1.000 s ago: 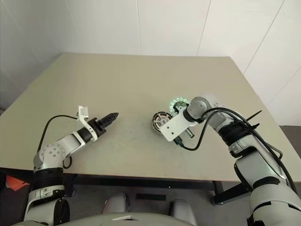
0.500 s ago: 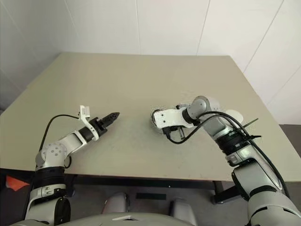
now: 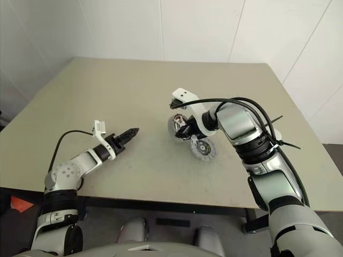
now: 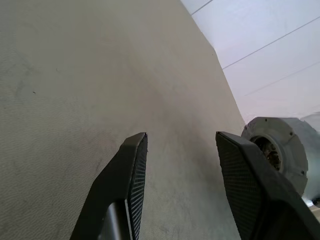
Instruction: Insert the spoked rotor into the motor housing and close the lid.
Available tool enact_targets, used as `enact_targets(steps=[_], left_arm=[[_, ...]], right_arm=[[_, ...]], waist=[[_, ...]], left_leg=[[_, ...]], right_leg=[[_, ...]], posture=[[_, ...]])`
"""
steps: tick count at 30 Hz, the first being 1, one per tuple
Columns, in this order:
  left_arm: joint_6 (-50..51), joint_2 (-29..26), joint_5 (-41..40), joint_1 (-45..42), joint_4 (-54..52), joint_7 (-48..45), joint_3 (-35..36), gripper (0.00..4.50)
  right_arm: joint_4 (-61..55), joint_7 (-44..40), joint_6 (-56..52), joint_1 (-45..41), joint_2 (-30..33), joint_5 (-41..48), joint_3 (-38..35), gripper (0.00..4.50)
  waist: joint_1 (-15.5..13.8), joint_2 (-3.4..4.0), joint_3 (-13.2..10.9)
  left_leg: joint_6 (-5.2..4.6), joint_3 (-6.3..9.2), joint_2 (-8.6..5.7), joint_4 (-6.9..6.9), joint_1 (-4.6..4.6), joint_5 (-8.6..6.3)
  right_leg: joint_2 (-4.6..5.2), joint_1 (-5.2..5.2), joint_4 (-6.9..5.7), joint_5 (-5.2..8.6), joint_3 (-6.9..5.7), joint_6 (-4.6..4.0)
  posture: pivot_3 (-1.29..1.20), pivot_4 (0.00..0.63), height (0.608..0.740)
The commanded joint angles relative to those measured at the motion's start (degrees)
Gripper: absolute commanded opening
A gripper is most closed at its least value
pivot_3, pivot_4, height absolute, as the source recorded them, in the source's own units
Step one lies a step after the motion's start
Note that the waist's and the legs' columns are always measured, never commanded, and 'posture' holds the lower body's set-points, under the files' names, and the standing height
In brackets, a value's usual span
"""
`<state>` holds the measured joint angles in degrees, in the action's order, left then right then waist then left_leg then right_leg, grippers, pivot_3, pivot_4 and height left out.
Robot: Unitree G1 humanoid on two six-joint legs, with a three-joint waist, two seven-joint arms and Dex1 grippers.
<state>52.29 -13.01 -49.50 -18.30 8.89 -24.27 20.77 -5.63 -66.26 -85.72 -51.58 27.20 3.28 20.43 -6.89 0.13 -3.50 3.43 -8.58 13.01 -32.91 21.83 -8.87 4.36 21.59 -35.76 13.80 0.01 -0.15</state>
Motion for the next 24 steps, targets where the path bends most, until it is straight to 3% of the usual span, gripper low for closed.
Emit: enact_targets(steps=[1, 8, 16, 21, 24], left_arm=[[-0.7, -0.3, -0.5, -0.1, -0.8, -0.4, 0.7, 2.30], [-0.4, -0.6, -0.8, 0.2, -1.5, 0.0, 1.1, 2.30], [-0.6, -0.6, -0.8, 0.2, -1.5, 0.2, 1.3, 2.30], [-0.8, -0.5, -0.7, 0.1, -1.4, 0.2, 1.3, 2.30], [-0.9, -0.4, -0.7, 0.1, -1.3, 0.3, 1.4, 2.30]], right_arm=[[-3.6, 3.7, -2.1, -3.1, 0.1, 4.1, -2.1, 0.01], [-4.6, 8.7, 5.8, 0.4, 1.2, 7.7, 2.8, 0.01], [-6.7, 8.4, 25.2, 6.8, 8.9, 4.4, 13.4, 0.01], [-2.4, 10.2, 24.7, 5.6, 6.9, 5.3, 12.2, 0.01], [0.9, 11.7, 24.9, 4.7, 5.3, 5.0, 11.5, 0.99]], waist=[[-0.2, 0.00, 0.0], [-0.5, 0.00, 0.0], [-0.8, -0.01, 0.0], [-0.8, -0.01, 0.0], [-0.8, -0.02, 0.0]], left_leg=[[0.03, 0.00, 0.00, 0.03, -0.01, 0.01], [0.12, 0.00, -0.02, 0.12, -0.03, 0.07], [0.12, 0.01, -0.03, 0.12, -0.05, 0.07], [0.15, 0.01, -0.06, 0.04, -0.19, 0.09], [0.12, 0.01, -0.09, 0.03, -0.35, 0.07]], right_leg=[[0.00, 0.00, 0.00, 0.00, 0.00, 0.00], [0.01, 0.00, 0.02, -0.01, -0.01, 0.03], [0.04, -0.07, 0.04, -0.09, -0.03, 0.19], [0.06, -0.27, -0.01, -0.06, 0.00, 0.13], [0.11, -0.42, -0.03, -0.06, 0.00, 0.13]], posture=[[0.00, 0.000, 0.740], [0.00, 0.000, 0.740], [0.00, 0.000, 0.740], [0.00, 0.000, 0.740], [0.00, 0.000, 0.740]])
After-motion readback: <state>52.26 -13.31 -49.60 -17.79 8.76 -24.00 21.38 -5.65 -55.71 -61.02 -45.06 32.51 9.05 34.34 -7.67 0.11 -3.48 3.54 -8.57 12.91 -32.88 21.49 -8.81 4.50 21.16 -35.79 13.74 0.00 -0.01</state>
